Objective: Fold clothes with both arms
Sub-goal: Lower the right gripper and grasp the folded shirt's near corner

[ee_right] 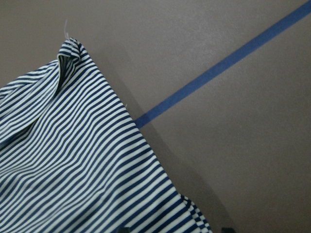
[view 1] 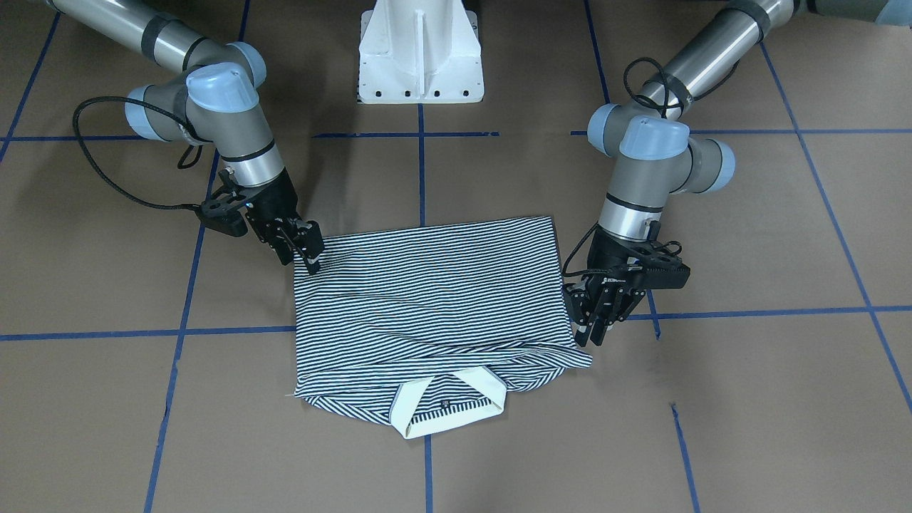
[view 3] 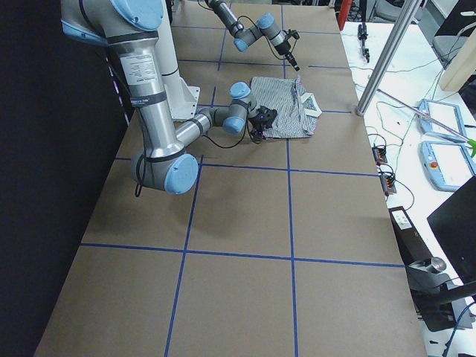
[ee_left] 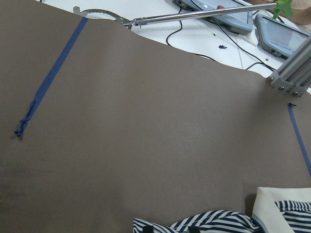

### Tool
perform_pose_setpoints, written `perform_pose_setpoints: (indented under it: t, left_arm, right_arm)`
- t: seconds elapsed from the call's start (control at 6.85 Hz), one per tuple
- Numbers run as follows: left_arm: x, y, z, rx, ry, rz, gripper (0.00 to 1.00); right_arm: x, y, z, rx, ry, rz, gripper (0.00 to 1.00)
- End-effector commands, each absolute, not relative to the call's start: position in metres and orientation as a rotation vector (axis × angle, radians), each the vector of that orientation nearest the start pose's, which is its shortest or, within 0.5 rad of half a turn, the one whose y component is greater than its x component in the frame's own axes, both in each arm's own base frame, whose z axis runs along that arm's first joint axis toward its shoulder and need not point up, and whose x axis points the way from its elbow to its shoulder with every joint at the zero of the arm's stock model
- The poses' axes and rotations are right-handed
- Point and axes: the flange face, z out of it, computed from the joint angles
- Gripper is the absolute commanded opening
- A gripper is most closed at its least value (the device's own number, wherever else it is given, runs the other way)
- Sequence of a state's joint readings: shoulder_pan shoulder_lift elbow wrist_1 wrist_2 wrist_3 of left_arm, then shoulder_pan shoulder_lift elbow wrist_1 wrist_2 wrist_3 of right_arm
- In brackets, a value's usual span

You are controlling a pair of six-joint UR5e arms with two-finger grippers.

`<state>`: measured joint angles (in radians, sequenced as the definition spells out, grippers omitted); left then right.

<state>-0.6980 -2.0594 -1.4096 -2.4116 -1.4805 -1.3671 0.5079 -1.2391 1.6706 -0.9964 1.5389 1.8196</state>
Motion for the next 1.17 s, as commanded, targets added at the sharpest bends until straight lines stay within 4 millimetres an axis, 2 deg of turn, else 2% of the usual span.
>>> perform_pose_setpoints:
  t: [0.0,0.29,0.44,0.58,0.73,1.02]
  left_arm:
    - [0.446,-0.559,0.359,0.584,1.028,-0.49,0.36]
    - [0.446,-0.56,0.36,0.582,1.026,-0.492,0.36]
    - [0.447,-0.559,0.361,0.581,1.026,-0.491,0.36]
    - [0.447,-0.559,0.361,0.581,1.027,-0.492,0.36]
    - [0.447,-0.559,0.362,0.581,1.025,-0.491,0.36]
    - [0.447,-0.559,0.362,0.581,1.025,-0.491,0.36]
  right_arm:
    - [-0.488,-0.414,0.376,0.153,-1.009,0.704,0.66]
    - [-0.488,-0.403,0.381,0.137,-1.001,0.69,0.67]
    - [-0.478,-0.395,0.367,0.134,-0.992,0.687,0.66]
    - [-0.479,-0.388,0.364,0.125,-0.963,0.682,0.65]
    - [-0.487,-0.381,0.368,0.106,-0.957,0.702,0.57]
    - [-0.489,-0.381,0.37,0.104,-0.95,0.701,0.55]
